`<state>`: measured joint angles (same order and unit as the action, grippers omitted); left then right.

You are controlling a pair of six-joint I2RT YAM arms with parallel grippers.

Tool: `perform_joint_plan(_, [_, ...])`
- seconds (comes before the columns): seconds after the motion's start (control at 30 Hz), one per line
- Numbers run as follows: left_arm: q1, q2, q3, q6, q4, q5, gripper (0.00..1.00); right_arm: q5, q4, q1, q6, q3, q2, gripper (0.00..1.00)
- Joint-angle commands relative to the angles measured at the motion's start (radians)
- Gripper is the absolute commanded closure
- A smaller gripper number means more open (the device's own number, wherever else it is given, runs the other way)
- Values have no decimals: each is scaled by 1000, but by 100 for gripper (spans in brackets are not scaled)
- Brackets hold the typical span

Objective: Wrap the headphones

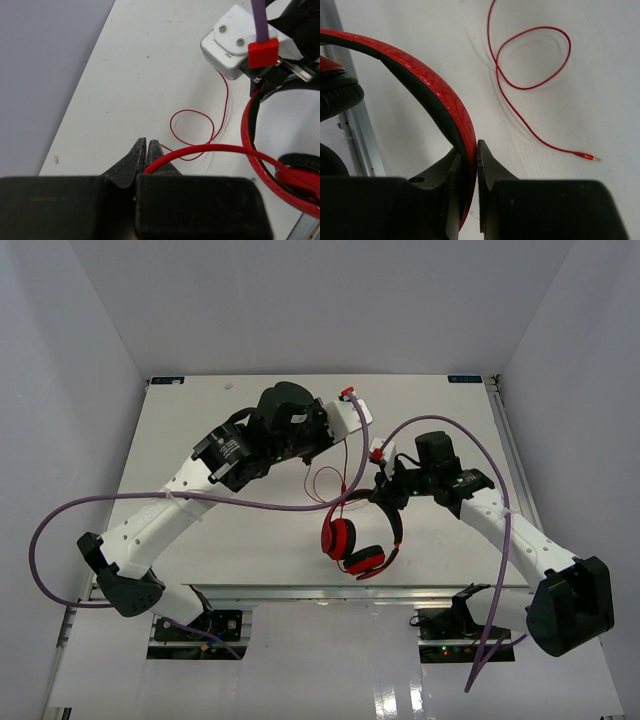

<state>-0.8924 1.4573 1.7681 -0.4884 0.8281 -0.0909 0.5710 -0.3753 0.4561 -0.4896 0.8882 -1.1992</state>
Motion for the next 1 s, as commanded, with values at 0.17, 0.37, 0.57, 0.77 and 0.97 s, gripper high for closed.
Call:
perform_joint_plan(0.17, [176,3,-118,70,-188,180,100,333,-16,10,167,156,87,92])
perform_joint_plan(0.37, [204,40,-157,134,-230,257,100,458,38,10,298,180,98,92])
perform_joint_plan(0.57, [223,19,-239,200,-312,323,100,538,115,12,416,196,96,92])
perform_joint_plan(0.77, [235,-35,-377,289,-402,382,100,560,156,3,480,246,107,92])
perform_joint_plan(0.97, [261,-136,-568,389,-570,444,96,530,156,-26,525,311,125,92])
